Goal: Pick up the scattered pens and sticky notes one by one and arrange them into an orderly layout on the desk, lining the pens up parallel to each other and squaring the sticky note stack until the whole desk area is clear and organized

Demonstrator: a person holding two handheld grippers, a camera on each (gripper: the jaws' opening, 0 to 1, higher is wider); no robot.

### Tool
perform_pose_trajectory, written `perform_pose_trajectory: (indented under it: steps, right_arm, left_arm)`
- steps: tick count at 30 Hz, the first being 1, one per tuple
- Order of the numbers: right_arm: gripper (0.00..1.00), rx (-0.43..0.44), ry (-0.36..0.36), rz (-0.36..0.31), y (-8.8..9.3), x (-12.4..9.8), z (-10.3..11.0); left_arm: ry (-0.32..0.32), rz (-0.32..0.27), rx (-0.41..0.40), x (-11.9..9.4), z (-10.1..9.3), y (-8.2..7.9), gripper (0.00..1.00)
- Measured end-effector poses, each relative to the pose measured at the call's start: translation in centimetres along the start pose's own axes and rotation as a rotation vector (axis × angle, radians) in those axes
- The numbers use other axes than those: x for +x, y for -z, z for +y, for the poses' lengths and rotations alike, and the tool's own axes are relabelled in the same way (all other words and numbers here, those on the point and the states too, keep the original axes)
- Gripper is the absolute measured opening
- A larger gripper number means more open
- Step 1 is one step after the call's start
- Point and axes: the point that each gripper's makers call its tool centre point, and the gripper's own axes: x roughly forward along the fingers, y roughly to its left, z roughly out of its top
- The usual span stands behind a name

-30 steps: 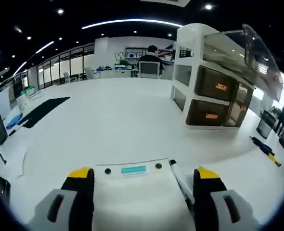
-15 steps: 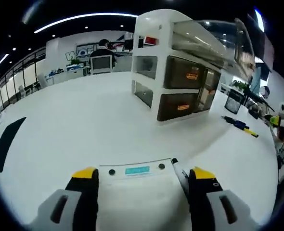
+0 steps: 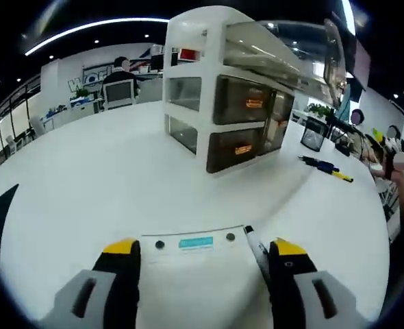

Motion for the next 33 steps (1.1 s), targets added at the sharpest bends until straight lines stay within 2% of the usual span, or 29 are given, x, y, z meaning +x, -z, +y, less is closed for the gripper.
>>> perform_pose_trajectory:
  steps: [2,5,7,8,10,12,14,17,21,24,26,29,31,33]
  right_arm:
    - [0.25,0.014,0.006,0.03,0.8,0.1,-0.1]
    - [0.24,0.057,-0.026,0.047,2.0,0.0,1.0]
    - [0.23,0.138,-0.035,0.075,3.4,-0.1,1.0]
    - [0.23,0.141,-0.028,0.082,3.7,0.0,0.6]
    - [0.23,0.128,-0.016,0.092,4.2,0.4,0.3]
    - [0.23,0.103,-0.037,0.109,4.4,0.9,1.0]
    - [0.23,0.073,-0.073,0.129,4.7,1.5,2.0]
    - [0.23,0.062,-0.087,0.154,5.3,2.0,2.6]
    - [0.23,0.052,-0.101,0.198,6.6,2.9,3.0]
    - [0.23,0.04,-0.105,0.224,7.3,2.9,3.4]
    - [0.23,0.035,-0.102,0.239,7.8,2.8,3.4]
    - [0.23,0.039,-0.089,0.253,8.2,2.8,3.0]
    - [0.23,0.039,-0.089,0.255,8.3,2.8,3.0]
    - [0.23,0.037,-0.09,0.255,8.2,2.7,3.0]
  left_arm:
    - [-0.023,-0.006,-0.011,0.2,0.4,0.1,0.81]
    - [-0.035,-0.006,-0.009,0.5,0.5,-0.1,0.81]
    - [-0.054,0.018,-0.006,0.3,0.8,-0.1,0.8]
    - [-0.069,0.016,0.007,0.1,1.0,-0.4,0.8]
    - [-0.072,0.015,0.016,-0.4,0.7,-0.6,0.8]
    - [-0.068,0.015,0.023,-0.6,0.2,-0.6,0.78]
    - [-0.068,0.06,0.046,-0.7,-0.2,0.1,0.78]
    - [-0.106,0.119,0.073,-0.7,0.2,1.2,0.8]
    - [-0.132,0.07,0.035,-0.4,1.1,-0.3,0.79]
    - [-0.145,0.002,-0.038,-1.5,2.0,-1.5,0.76]
    - [-0.151,0.018,-0.037,-2.0,2.4,-1.2,0.73]
    - [-0.187,0.075,-0.026,-1.8,2.7,0.0,0.79]
    - [-0.185,0.119,-0.004,-1.4,2.4,0.7,0.78]
    - [-0.177,0.12,-0.017,-0.9,2.1,0.6,0.77]
